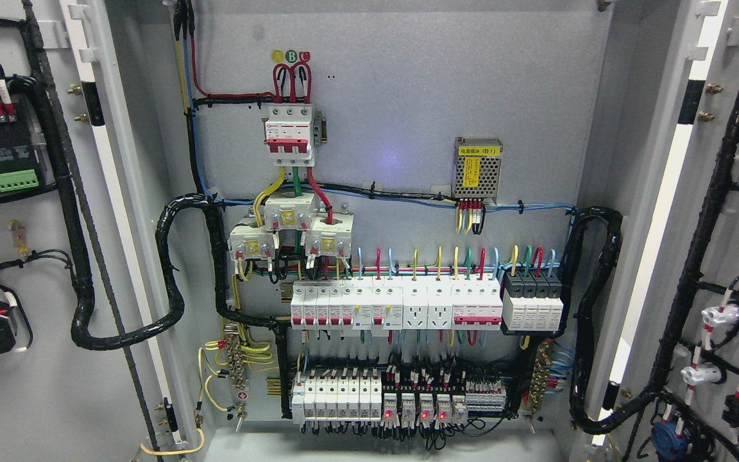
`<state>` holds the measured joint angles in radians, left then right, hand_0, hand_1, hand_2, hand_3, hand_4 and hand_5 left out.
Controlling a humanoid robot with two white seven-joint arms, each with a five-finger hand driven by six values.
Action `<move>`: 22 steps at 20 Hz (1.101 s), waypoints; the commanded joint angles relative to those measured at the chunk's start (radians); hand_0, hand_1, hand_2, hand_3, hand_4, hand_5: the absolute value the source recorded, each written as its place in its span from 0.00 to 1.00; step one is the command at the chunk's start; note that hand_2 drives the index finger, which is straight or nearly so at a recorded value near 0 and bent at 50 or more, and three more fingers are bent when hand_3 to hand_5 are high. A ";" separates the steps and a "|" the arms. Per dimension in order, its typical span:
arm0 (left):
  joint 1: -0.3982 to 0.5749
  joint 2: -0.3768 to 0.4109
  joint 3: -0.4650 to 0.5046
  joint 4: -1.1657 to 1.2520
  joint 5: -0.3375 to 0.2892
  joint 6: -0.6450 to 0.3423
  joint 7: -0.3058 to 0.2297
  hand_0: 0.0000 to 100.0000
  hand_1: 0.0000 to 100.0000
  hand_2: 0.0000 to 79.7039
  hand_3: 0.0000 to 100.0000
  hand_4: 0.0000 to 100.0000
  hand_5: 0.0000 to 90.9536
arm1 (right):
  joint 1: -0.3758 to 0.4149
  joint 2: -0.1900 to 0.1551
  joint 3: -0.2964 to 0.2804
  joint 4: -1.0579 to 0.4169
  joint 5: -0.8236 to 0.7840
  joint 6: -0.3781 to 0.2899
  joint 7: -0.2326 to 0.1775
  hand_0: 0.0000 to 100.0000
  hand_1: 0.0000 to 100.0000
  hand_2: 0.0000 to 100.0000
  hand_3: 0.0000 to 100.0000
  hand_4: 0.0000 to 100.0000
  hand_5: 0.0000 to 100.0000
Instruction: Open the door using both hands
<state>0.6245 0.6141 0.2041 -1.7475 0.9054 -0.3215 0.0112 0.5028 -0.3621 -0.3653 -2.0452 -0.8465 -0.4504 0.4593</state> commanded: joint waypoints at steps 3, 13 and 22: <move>0.012 -0.085 -0.153 0.092 -0.025 -0.001 -0.010 0.00 0.00 0.00 0.00 0.00 0.00 | 0.009 -0.043 0.238 0.019 0.068 0.009 0.001 0.00 0.00 0.00 0.00 0.00 0.00; 0.012 -0.111 -0.199 0.167 -0.036 -0.001 -0.017 0.00 0.00 0.00 0.00 0.00 0.00 | 0.071 -0.037 0.405 0.226 0.148 0.006 0.004 0.00 0.00 0.00 0.00 0.00 0.00; 0.012 -0.166 -0.275 0.285 -0.074 -0.001 -0.019 0.00 0.00 0.00 0.00 0.00 0.00 | 0.062 -0.023 0.517 0.505 0.254 0.006 0.004 0.00 0.00 0.00 0.00 0.00 0.00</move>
<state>0.6362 0.5031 0.0210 -1.5825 0.8440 -0.3219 -0.0078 0.5665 -0.3904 -0.0032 -1.7975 -0.6359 -0.4432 0.4628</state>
